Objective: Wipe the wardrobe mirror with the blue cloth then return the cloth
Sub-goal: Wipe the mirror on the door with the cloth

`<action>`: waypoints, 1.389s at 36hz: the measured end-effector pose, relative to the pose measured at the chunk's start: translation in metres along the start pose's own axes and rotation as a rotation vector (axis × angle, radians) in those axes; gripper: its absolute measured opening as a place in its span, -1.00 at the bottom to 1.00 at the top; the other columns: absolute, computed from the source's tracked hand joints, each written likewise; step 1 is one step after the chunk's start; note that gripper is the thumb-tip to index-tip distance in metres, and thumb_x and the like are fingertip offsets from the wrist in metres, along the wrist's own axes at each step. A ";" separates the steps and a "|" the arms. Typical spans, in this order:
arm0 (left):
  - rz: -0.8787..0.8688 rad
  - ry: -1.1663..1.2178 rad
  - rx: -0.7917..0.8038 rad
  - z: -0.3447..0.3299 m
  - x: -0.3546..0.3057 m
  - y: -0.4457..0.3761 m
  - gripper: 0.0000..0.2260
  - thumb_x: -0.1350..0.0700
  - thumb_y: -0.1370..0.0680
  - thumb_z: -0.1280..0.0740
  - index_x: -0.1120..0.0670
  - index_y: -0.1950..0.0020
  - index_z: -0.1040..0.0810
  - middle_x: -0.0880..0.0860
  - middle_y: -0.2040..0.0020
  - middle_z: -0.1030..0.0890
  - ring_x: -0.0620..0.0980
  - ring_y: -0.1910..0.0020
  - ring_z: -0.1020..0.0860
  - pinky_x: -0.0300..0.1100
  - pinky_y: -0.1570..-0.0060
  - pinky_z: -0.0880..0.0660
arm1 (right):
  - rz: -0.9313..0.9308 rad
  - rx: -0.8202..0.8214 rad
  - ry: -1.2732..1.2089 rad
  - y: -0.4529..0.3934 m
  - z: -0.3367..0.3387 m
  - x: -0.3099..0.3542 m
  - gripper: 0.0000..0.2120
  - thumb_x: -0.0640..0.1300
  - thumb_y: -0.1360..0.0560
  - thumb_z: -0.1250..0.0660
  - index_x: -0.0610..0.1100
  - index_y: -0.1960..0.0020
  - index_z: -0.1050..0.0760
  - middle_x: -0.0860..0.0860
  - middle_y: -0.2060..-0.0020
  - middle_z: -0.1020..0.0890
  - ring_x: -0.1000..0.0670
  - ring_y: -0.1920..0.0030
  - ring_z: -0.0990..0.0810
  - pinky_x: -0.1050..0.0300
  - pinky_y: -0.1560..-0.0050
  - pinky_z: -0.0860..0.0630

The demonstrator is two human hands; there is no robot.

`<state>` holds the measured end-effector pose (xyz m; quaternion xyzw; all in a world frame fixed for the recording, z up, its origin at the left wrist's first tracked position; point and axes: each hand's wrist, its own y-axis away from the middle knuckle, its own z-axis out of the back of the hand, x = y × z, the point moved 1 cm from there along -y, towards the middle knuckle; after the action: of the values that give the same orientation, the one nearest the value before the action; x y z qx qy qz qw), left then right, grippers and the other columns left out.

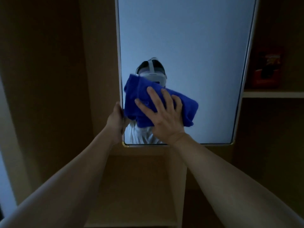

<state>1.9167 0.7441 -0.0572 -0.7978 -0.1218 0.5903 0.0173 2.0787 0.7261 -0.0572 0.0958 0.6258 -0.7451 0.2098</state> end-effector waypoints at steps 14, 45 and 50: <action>-0.014 -0.189 -0.230 -0.004 0.012 -0.017 -0.35 -0.34 -0.55 0.02 0.14 -0.27 -0.49 0.02 0.29 -0.54 -0.03 0.31 -0.53 -0.18 0.34 -0.43 | 0.210 0.277 -0.051 0.093 0.000 0.037 -0.32 0.06 -0.36 -0.36 0.16 -0.45 -0.26 0.00 -0.49 -0.17 -0.20 -0.36 -0.23 -0.17 -0.25 -0.15; -0.134 -0.047 -0.395 -0.018 0.029 -0.035 -0.39 -0.20 -0.57 0.10 0.21 -0.38 -0.34 0.27 -0.35 -0.40 0.26 -0.31 -0.39 0.10 -0.26 -0.39 | -1.068 0.097 0.064 0.137 0.007 -0.079 -0.29 0.17 -0.42 -0.19 0.04 -0.49 -0.02 -0.19 -0.49 -0.14 -0.30 -0.34 -0.25 -0.27 -0.25 -0.23; -0.148 -0.098 -0.434 -0.010 0.032 -0.037 -0.55 -0.21 -0.59 0.04 0.08 -0.12 -0.46 0.01 0.21 -0.51 -0.04 0.21 -0.50 -0.20 0.36 -0.29 | -1.271 -0.036 -0.068 0.119 0.012 -0.116 -0.33 0.13 -0.49 -0.23 -0.07 -0.50 -0.09 -0.16 -0.47 -0.18 -0.24 -0.33 -0.31 -0.20 -0.25 -0.32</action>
<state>1.9282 0.7884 -0.0777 -0.7420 -0.3047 0.5854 -0.1175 2.2356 0.7217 -0.1144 -0.3216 0.5660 -0.7160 -0.2523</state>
